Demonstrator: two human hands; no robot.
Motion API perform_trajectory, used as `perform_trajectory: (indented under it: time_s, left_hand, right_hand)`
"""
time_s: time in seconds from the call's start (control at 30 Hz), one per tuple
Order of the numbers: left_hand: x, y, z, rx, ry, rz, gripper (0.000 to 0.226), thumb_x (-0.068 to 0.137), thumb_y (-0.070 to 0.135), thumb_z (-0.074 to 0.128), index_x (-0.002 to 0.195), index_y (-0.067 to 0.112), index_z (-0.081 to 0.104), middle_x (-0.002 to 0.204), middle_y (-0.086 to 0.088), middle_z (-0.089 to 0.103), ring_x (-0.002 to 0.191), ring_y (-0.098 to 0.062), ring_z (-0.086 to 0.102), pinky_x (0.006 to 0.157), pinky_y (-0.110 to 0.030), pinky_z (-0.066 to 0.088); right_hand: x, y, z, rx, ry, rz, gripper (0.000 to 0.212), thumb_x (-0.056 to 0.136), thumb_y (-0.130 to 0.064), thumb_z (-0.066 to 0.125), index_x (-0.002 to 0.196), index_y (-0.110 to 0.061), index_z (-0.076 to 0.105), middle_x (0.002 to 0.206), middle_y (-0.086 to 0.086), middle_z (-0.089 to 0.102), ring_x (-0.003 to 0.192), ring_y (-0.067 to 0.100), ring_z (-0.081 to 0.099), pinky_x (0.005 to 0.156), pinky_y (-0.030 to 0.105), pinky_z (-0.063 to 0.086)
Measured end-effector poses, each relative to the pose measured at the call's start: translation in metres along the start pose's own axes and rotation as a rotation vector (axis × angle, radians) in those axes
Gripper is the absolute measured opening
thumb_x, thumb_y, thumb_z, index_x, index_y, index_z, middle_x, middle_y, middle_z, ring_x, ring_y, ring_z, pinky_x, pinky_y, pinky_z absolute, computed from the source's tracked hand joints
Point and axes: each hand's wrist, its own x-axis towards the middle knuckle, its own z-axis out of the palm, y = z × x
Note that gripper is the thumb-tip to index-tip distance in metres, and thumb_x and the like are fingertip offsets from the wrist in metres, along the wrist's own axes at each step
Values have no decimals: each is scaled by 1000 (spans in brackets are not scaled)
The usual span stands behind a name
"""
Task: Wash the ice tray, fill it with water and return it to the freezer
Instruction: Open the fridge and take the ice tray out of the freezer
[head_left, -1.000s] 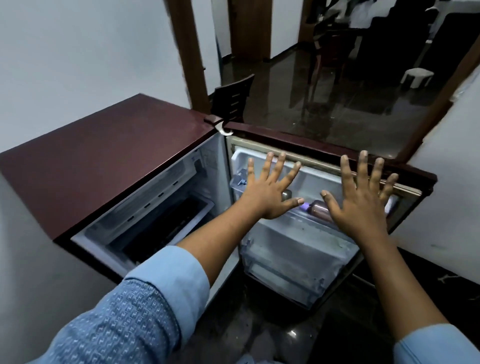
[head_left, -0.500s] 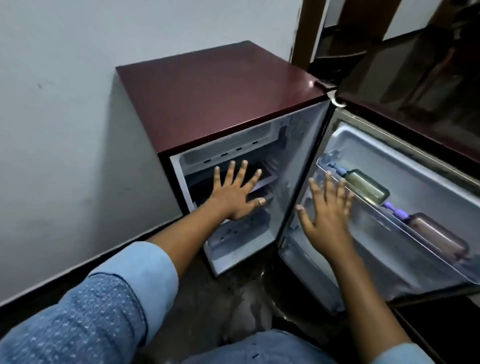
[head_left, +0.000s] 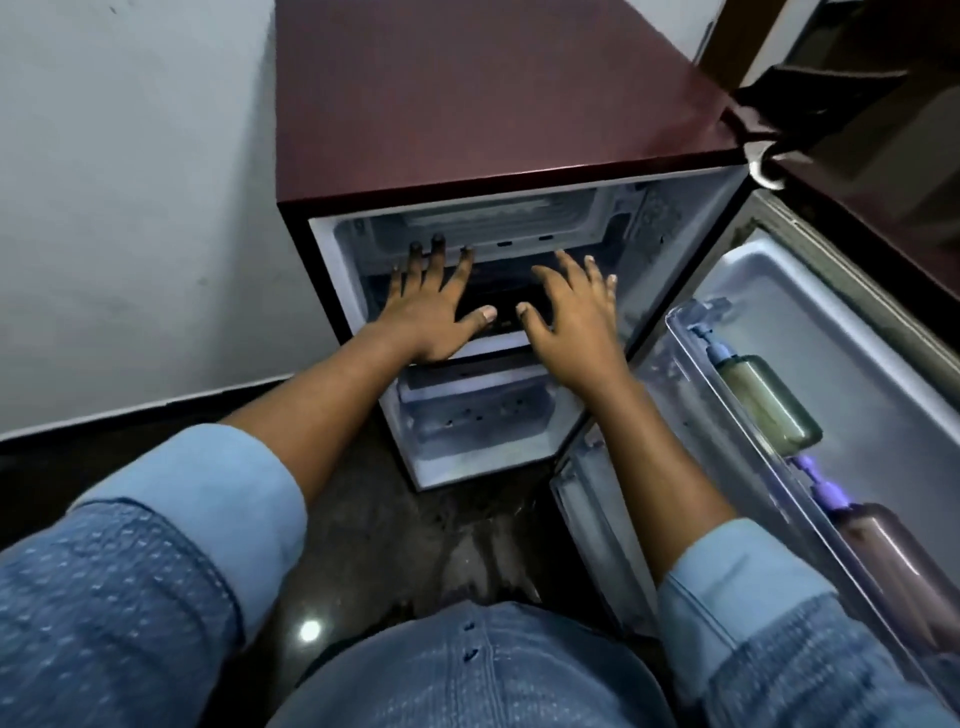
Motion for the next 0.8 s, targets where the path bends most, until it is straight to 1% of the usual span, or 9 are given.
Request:
perform_trajectory:
  time_s: [0.17, 0.23, 0.3, 0.33, 0.4, 0.5, 0.63, 0.7, 0.8]
  left_hand:
    - [-3, 21, 3, -273, 113, -102, 95, 106, 71, 39, 171, 27, -14, 178, -11, -22, 164, -34, -22, 132, -54, -8]
    - [-2, 26, 2, -511, 280, -112, 86, 110, 55, 50, 173, 17, 7, 180, -16, 11, 166, -33, 11, 135, -49, 14]
    - [-2, 30, -4, -750, 468, -201, 67, 111, 37, 55, 169, 14, 30, 141, -17, 67, 122, -28, 69, 104, -36, 56]
    - [-1, 32, -9, -830, 511, -267, 60, 111, 28, 55, 167, 15, 37, 106, -9, 75, 83, -21, 72, 74, -26, 58]
    - [8, 32, -20, -916, 578, -388, 51, 108, 15, 51, 160, 13, 49, 82, 2, 65, 56, -12, 52, 44, -17, 43]
    - [31, 19, -34, -920, 582, -491, 31, 106, 11, 52, 125, -9, 66, 71, 4, 50, 57, -7, 40, 39, -9, 31]
    - [60, 6, -32, -799, 468, -549, 36, 112, 22, 45, 77, 23, 47, 75, 8, 40, 62, -2, 36, 41, -4, 34]
    - [75, 1, -25, -830, 537, -567, 34, 114, 22, 43, 81, 18, 50, 74, 3, 43, 62, -10, 40, 38, -9, 31]
    - [100, -5, -18, -920, 626, -532, 20, 114, 23, 43, 103, 18, 59, 90, 6, 52, 89, -17, 51, 58, -18, 41]
  right_hand:
    - [38, 21, 7, 45, 4, -22, 52, 102, -37, 56, 147, -13, 54, 157, 14, 46, 146, 41, 34, 122, 60, 25]
    - [54, 26, 8, 110, 20, -4, 50, 101, -31, 56, 146, -9, 54, 151, 16, 52, 138, 41, 43, 116, 52, 35]
    - [71, 27, 5, 210, 50, 12, 47, 101, -20, 55, 144, -3, 55, 145, 20, 56, 132, 39, 51, 112, 45, 43]
    - [80, 27, 3, 258, 64, 32, 46, 100, -14, 54, 144, 0, 55, 143, 21, 58, 130, 39, 55, 109, 43, 46]
    - [99, 24, 0, 317, 71, 83, 45, 100, -8, 53, 144, 1, 54, 141, 24, 60, 125, 39, 60, 105, 41, 50]
    - [125, 30, 5, 288, 105, 168, 34, 103, -9, 51, 128, 9, 62, 124, 30, 66, 110, 45, 65, 93, 44, 53]
    - [155, 41, 17, 234, 47, 235, 29, 108, -9, 42, 106, 5, 67, 124, 28, 65, 116, 40, 61, 87, 35, 45]
    - [167, 45, 22, 147, 3, 246, 31, 111, -9, 36, 110, 1, 65, 130, 26, 63, 120, 38, 59, 86, 32, 45]
    - [185, 50, 32, 67, -4, 232, 36, 111, -9, 35, 138, 0, 56, 142, 23, 56, 128, 36, 54, 89, 31, 42]
